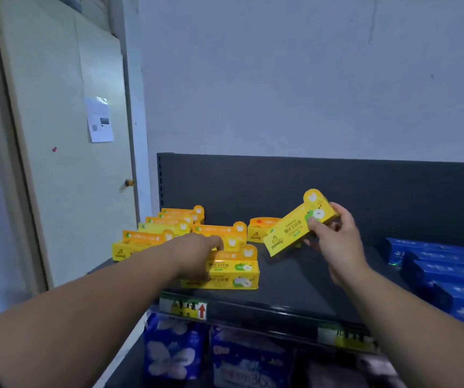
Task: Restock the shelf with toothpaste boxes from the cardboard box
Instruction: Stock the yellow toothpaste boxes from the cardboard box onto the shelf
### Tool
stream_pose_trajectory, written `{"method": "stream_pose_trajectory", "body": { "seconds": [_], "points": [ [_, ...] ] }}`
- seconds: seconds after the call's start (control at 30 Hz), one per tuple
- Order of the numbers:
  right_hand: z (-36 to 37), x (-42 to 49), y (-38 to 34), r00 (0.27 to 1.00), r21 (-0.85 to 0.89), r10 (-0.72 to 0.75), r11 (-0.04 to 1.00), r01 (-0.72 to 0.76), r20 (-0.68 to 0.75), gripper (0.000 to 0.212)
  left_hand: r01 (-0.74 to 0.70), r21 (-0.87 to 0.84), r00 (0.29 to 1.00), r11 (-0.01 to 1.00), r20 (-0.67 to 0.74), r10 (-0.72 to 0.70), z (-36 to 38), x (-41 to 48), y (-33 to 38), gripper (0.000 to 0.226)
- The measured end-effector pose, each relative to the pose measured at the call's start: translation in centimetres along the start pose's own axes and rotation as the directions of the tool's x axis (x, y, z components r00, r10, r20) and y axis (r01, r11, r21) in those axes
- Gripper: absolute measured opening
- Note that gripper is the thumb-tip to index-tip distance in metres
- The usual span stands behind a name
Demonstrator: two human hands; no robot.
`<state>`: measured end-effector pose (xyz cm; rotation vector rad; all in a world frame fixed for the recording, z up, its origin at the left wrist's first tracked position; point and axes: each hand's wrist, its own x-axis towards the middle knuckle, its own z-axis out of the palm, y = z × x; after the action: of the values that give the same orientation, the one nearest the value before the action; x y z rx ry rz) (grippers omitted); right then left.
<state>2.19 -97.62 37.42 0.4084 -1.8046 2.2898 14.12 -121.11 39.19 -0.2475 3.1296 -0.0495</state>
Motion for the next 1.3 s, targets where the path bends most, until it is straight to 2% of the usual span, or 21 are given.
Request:
{"method": "stream_pose_trajectory", "body": {
  "seconds": [0.13,0.3,0.4,0.5,0.63,0.77,0.87,0.93,1.03,1.1,1.17,1.23,1.3],
  "points": [
    [1.2,0.0,1.0,0.998,-0.023,-0.017,1.0,0.016,-0.062,0.052,-0.108,0.142,0.987,0.984,-0.104,0.123,0.8,1.8,-0.9,0.068],
    [1.9,0.1,1.9,0.994,-0.055,-0.035,0.998,0.029,-0.108,0.052,-0.126,0.226,0.971,0.966,-0.171,0.166,1.3,4.0,-2.2,0.06],
    [1.6,0.1,2.0,0.989,-0.078,-0.058,0.996,0.048,-0.135,0.049,-0.141,0.198,0.966,0.97,-0.186,0.179,1.7,5.3,-2.3,0.056],
    [0.7,-0.1,1.9,0.985,-0.105,-0.053,0.994,0.036,-0.165,0.047,-0.163,0.095,0.965,0.982,-0.193,0.179,1.9,6.5,-2.0,0.052],
    [-0.3,-0.7,1.7,0.983,-0.059,-0.023,0.998,0.013,-0.181,0.048,-0.203,0.028,0.957,0.979,-0.204,0.205,2.3,7.5,-1.0,0.05],
    [0.0,-1.5,1.5,0.991,0.002,0.034,0.999,-0.034,-0.126,0.041,-0.23,-0.038,0.957,0.972,-0.19,0.219,2.3,8.4,-1.2,0.057],
    [1.0,-2.3,1.3,0.99,0.056,0.142,0.988,-0.142,0.009,0.037,-0.258,-0.075,0.957,0.963,-0.16,0.243,2.3,8.8,-1.9,0.066],
    [2.1,-3.0,1.4,0.964,0.055,0.234,0.969,-0.242,0.124,0.034,-0.263,-0.106,0.96,0.959,-0.13,0.248,1.9,8.7,-2.4,0.069],
    [3.4,-3.3,2.3,0.912,0.031,0.352,0.93,-0.366,0.212,0.03,-0.229,-0.19,0.971,0.955,-0.105,0.213,0.1,8.4,-3.8,0.058],
    [4.2,-3.4,2.8,0.887,-0.09,0.388,0.921,-0.378,0.251,0.03,-0.201,-0.212,0.973,0.956,-0.155,0.17,-1.2,7.9,-5.1,0.047],
    [5.1,-3.4,3.1,0.889,-0.374,0.354,0.897,-0.236,0.29,0.029,-0.164,-0.218,0.969,0.962,-0.22,0.115,-1.8,7.7,-6.4,0.039],
    [5.9,-3.3,3.2,0.894,-0.604,0.31,0.795,-0.058,0.322,0.028,-0.124,-0.23,0.966,0.965,-0.25,0.064,-1.8,7.5,-7.3,0.036],
    [6.4,-2.9,3.6,0.903,-0.716,0.279,0.697,0.044,0.327,0.034,-0.096,-0.221,0.964,0.97,-0.262,0.036,-1.7,7.5,-7.8,0.034]
  ]
}}
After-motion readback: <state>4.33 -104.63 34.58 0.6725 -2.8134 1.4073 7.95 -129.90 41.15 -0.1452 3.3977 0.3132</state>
